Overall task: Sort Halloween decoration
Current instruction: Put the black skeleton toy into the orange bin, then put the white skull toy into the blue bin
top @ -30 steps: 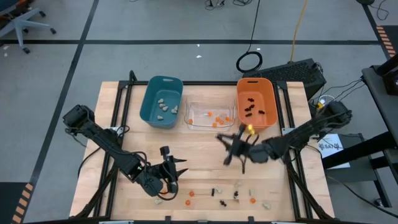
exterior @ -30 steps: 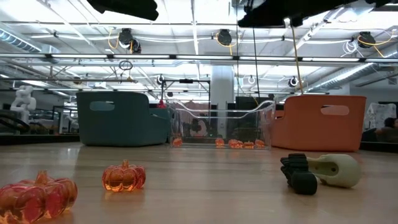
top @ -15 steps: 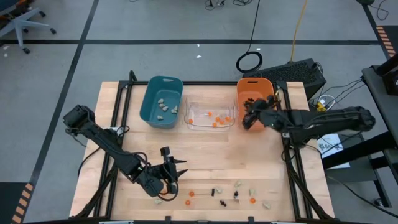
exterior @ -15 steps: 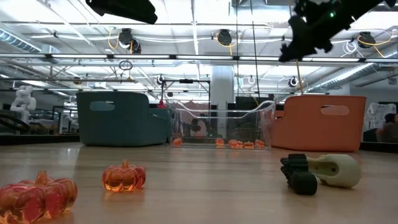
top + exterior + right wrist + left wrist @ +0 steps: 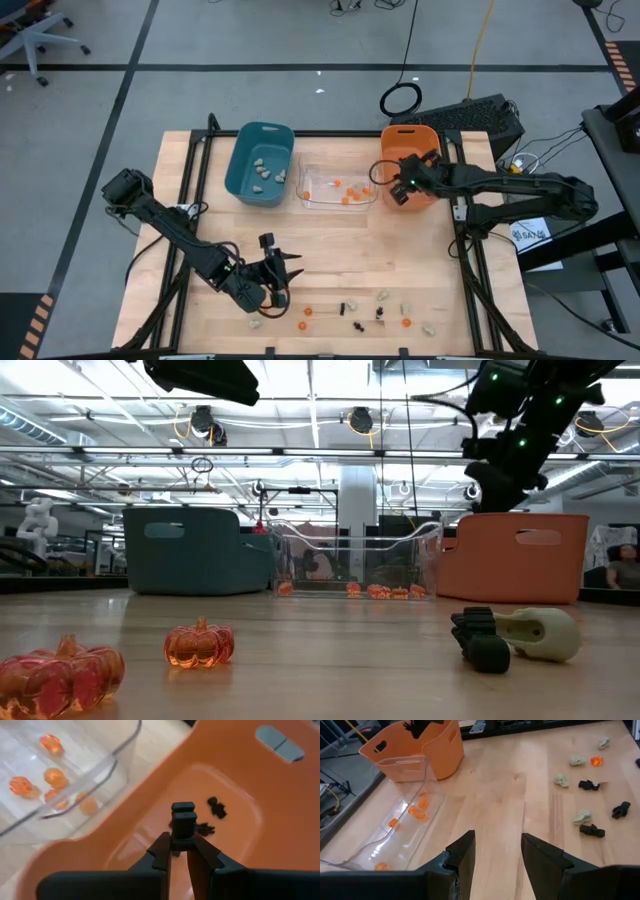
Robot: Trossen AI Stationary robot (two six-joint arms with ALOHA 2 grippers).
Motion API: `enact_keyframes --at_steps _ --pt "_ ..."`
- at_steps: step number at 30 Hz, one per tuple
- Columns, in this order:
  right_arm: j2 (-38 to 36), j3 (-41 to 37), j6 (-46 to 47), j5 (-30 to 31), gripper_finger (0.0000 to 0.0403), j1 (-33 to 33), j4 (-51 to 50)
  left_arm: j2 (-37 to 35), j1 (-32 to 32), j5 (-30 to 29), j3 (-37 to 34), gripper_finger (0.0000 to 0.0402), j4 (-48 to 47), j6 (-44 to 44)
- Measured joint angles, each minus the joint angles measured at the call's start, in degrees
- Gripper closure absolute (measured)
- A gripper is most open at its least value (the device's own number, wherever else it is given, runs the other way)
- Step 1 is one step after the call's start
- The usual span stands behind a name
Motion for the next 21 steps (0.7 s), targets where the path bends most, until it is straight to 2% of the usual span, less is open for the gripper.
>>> enact_keyframes --at_steps 7,13,21 --pt "2.1 0.0 1.4 -0.2 0.0362 -4.9 -0.4 0.0 0.0 1.6 0.0 0.0243 -2.0 -4.1" --pt "1.9 0.0 5.5 0.6 0.0314 -7.0 -4.4 0.0 -0.9 6.7 0.0 0.0243 -9.6 -13.2" --pt "-0.2 1.7 7.0 1.3 0.0248 -4.9 -10.8 0.0 -5.2 9.3 0.0 0.0242 -17.6 -24.5"
